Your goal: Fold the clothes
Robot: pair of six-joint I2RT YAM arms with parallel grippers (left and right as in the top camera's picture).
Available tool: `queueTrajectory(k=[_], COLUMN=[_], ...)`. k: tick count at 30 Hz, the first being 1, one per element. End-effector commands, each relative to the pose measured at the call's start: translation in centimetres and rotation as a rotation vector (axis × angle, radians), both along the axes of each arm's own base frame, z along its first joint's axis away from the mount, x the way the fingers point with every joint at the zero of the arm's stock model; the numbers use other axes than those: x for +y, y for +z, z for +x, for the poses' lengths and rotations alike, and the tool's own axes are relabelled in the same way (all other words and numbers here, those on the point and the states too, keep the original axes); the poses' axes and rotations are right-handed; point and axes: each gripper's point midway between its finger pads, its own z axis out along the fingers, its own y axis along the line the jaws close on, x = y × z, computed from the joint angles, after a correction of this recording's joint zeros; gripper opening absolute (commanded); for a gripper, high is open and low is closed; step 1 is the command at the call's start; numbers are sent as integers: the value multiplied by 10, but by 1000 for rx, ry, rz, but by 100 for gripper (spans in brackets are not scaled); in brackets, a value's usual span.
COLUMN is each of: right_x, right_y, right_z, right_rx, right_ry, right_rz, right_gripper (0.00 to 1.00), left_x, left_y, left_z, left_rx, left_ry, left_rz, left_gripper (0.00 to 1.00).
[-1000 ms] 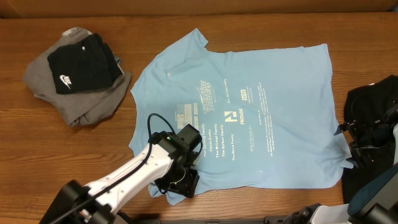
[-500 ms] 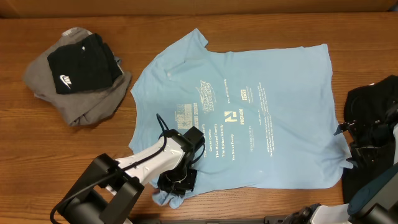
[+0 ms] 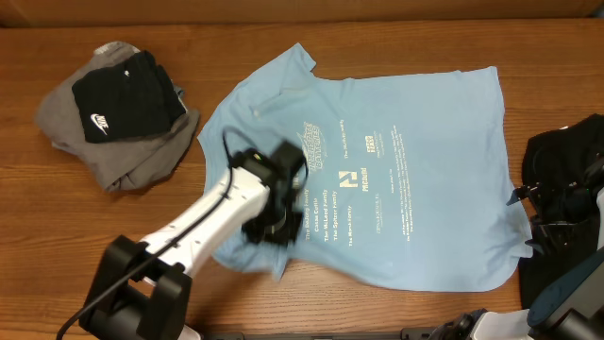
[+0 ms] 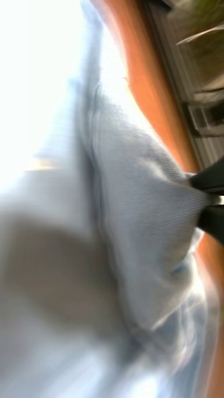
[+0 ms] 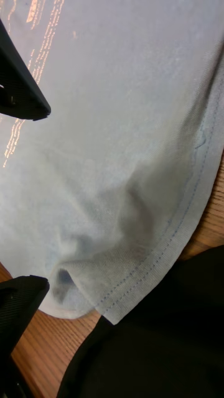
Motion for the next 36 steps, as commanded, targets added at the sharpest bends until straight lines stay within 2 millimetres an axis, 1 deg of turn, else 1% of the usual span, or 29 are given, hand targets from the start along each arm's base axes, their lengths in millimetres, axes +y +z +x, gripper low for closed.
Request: queueTrajectory(k=[1, 2, 3, 4, 5, 6, 7, 8, 10, 12, 16, 18, 21, 23, 24, 26, 27, 29, 30, 32, 34, 36], right_x=[-2, -2, -2, -2, -2, -2, -2, -2, -2, -3, -3, -3, -3, -3, -3, -3, -2, -2, -2, -2, -2, -2], right_y=[6, 6, 6, 6, 6, 6, 6, 6, 6, 6, 6, 6, 6, 6, 6, 6, 6, 6, 6, 6, 6, 6], right_z=[4, 4, 4, 4, 4, 3, 3, 4, 4, 5, 6, 6, 5, 5, 6, 6, 6, 6, 6, 6, 6, 6], right_rx=[-23, -23, -23, -23, -22, -22, -22, -22, -24, -29, -34, -33, -30, -31, -31, -31, -32, -33, -33, -33, -34, -35], right_ry=[4, 4, 4, 4, 4, 4, 4, 4, 4, 4, 3, 4, 4, 4, 4, 4, 4, 4, 4, 4, 4, 3], right_rz=[-15, -15, -15, -15, -15, -15, -15, -15, -16, -19, -18, -18, -16, -16, -16, -15, -14, -13, -13, -13, -13, -12], right_gripper=[84, 84, 84, 84, 84, 84, 84, 84, 84, 84, 84, 84, 84, 84, 84, 84, 84, 84, 84, 84, 84, 84], left_x=[15, 13, 12, 11, 10, 11, 14, 20, 26, 29, 22, 20, 23, 22, 20, 17, 15, 14, 15, 12, 6, -5], left_y=[14, 16, 17, 19, 20, 21, 21, 20, 18, 17, 13, 7, -7, -16, -20, -21, -20, -13, -6, 14, 42, 67], left_z=[65, 78, 88, 92, 91, 87, 80, 69, 54, 46, 43, 43, 40, 39, 38, 36, 35, 30, 27, 25, 36, 56], left_rx=[-260, -304, -330, -337, -322, -294, -260, -217, -165, -141, -158, -170, -192, -204, -209, -210, -206, -180, -157, -127, -161, -245], left_ry=[14, 33, 50, 62, 71, 70, 63, 49, 3, -45, -127, -142, -167, -177, -182, -190, -193, -197, -193, -193, -211, -221], left_rz=[37, 14, -8, -33, -57, -70, -69, -52, -29, -20, -28, -19, 21, 25, 21, 13, 5, 3, 5, -5, -18, -49], left_gripper=[13, 20, 36, 52, 60, 63, 65, 65, 64, 64, 65, 65, 65, 63, 58, 33, 18, 4, 4, 4, 4, 4])
